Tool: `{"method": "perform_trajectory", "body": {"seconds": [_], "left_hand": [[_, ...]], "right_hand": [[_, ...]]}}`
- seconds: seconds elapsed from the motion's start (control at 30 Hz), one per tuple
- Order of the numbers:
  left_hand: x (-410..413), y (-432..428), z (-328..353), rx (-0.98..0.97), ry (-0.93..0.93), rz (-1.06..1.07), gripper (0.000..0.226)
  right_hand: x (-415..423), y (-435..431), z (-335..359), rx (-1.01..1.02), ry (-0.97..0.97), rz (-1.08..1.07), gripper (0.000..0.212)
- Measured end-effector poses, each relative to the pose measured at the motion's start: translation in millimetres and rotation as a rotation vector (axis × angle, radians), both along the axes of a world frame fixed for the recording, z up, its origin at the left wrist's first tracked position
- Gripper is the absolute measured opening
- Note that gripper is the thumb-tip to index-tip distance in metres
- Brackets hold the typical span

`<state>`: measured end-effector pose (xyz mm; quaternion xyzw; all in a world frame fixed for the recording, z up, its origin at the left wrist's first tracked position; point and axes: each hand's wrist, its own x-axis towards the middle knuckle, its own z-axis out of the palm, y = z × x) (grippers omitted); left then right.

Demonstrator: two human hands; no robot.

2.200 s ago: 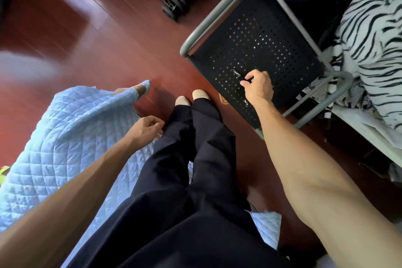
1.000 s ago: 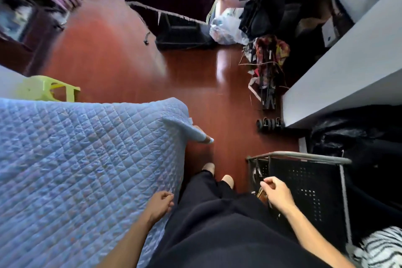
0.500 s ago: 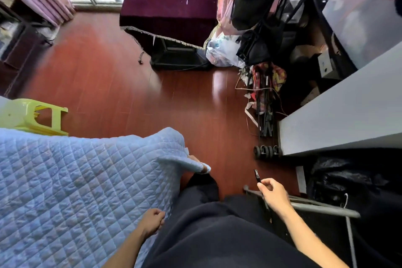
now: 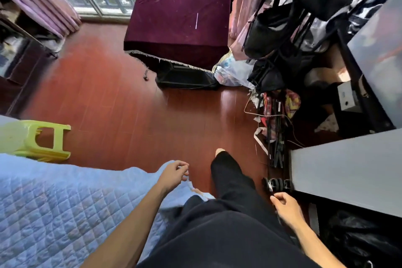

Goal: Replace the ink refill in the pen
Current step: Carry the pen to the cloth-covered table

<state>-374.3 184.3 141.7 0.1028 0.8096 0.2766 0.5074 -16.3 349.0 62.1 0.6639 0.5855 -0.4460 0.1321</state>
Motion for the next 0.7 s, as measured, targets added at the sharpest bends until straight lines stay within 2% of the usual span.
{"method": "perform_trajectory", "body": {"seconds": [0.17, 0.33, 0.5, 0.6, 0.7], "left_hand": [[-36, 24, 4, -0.177, -0.02, 0.095, 0.017], [-64, 31, 15, -0.272, -0.04, 0.151, 0.018], [-97, 44, 7, -0.331, -0.052, 0.17, 0.027], [-136, 65, -6, -0.335, -0.022, 0.138, 0.04], [-189, 91, -17, -0.302, -0.05, 0.173, 0.042]], "right_hand": [[-89, 97, -4, -0.022, 0.041, 0.129, 0.018], [-200, 187, 16, 0.002, 0.134, 0.238, 0.012], [-298, 253, 27, 0.058, 0.242, 0.284, 0.006], [-345, 282, 24, 0.072, 0.259, 0.297, 0.007], [-384, 304, 23, 0.075, 0.246, 0.287, 0.005]]}}
